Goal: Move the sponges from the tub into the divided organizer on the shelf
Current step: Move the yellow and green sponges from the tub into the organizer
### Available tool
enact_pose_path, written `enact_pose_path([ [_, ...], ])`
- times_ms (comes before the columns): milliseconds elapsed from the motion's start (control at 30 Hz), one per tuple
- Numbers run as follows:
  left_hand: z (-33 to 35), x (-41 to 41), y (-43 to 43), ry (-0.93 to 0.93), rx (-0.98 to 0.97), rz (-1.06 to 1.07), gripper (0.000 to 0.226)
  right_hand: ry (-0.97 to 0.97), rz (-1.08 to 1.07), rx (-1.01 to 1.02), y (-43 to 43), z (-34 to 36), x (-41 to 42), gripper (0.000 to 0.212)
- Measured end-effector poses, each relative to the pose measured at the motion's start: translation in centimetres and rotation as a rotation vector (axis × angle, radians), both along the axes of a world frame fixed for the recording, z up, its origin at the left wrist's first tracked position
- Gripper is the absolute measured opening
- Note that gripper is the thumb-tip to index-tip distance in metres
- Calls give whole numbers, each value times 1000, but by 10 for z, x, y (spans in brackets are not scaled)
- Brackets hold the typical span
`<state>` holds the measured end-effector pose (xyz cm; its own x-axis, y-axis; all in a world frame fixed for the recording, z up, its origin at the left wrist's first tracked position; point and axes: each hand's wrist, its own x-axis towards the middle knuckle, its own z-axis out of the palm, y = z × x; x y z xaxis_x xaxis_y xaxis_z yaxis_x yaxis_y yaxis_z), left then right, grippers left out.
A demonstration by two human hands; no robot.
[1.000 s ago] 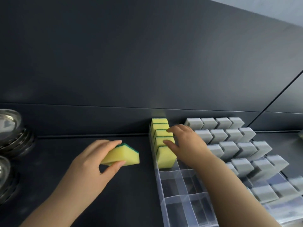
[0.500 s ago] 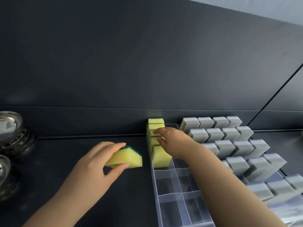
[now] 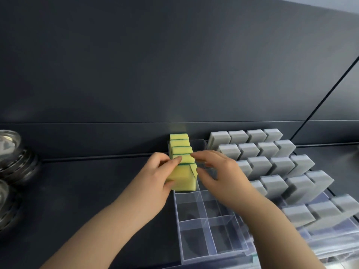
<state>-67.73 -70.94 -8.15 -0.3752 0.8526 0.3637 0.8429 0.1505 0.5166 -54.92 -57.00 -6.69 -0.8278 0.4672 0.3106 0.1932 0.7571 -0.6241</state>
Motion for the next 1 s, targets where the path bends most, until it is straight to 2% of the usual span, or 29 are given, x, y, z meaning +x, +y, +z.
enact_pose_path([
  [100, 0, 5, 17, -36, -2, 19, 57, 95, 38, 5, -2, -2, 6, 36],
  [233, 1, 7, 27, -41, -19, 73, 39, 68, 7, 64, 0, -8, 8, 35],
  [367, 0, 7, 32, -51, -9, 38, 38, 89, -29, 117, 3, -10, 8, 32],
  [567, -11, 6, 31, -30, -7, 24, 40, -32, -50, 113, 4, -17, 8, 30],
  [767, -22, 6, 26, -19, -4, 30, 44, -105, -44, 260, -1, -22, 2, 28],
  [900, -29, 10, 21, 141, -2, 36, 33, -189, -72, 424, -7, -34, -1, 23],
  [1000, -39, 12, 19, 183, 33, 4, 19, -263, -80, 440, -8, -46, -1, 28],
])
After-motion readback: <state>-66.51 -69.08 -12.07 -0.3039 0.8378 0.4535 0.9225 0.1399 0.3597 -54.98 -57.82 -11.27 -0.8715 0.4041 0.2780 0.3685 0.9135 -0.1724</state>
